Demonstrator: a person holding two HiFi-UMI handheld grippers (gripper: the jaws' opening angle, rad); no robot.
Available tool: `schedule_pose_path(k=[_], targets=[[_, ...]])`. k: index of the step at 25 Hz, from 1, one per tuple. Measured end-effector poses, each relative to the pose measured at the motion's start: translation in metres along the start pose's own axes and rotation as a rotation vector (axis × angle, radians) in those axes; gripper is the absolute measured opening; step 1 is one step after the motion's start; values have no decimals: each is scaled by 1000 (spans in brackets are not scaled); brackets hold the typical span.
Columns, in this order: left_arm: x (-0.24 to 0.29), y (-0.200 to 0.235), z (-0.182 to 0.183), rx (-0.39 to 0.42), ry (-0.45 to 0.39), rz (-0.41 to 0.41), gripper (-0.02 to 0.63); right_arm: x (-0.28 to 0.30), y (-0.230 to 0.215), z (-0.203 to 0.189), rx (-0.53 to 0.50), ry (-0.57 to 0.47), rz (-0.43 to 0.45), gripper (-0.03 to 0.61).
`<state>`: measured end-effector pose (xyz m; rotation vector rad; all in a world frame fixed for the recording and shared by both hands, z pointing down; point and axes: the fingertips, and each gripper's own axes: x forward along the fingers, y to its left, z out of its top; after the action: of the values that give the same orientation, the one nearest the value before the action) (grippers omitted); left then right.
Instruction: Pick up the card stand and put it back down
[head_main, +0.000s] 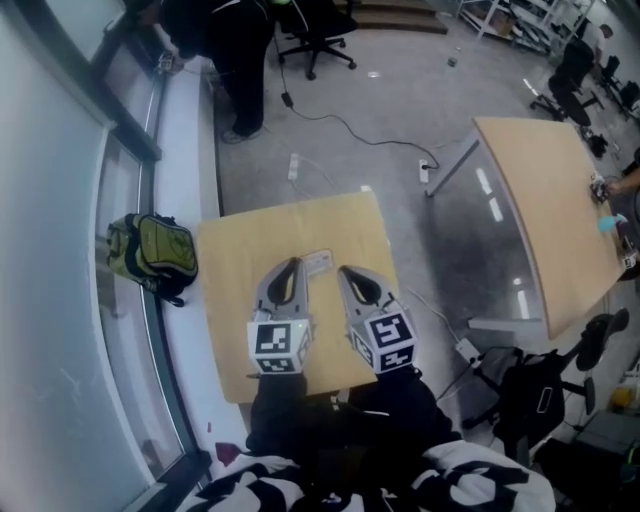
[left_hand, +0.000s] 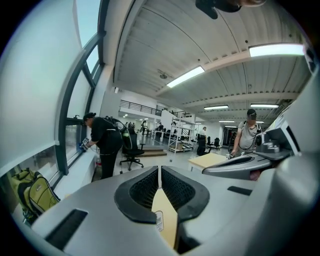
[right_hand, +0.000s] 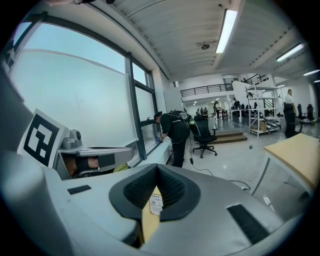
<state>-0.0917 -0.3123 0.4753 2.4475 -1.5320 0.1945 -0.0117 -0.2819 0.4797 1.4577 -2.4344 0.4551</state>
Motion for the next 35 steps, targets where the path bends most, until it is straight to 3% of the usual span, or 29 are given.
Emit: schedule_pose_path(k=[6,28,35], targets=[[1,2,-23,10,25,-14,21,8,1,-9,83,4,58,18],[-19,41,-167,-54,218,-76,32,39,14,-128,118,212,115,18],[-5,67,-181,25,249,-124,73,48,15,-143,115,233,135,18]])
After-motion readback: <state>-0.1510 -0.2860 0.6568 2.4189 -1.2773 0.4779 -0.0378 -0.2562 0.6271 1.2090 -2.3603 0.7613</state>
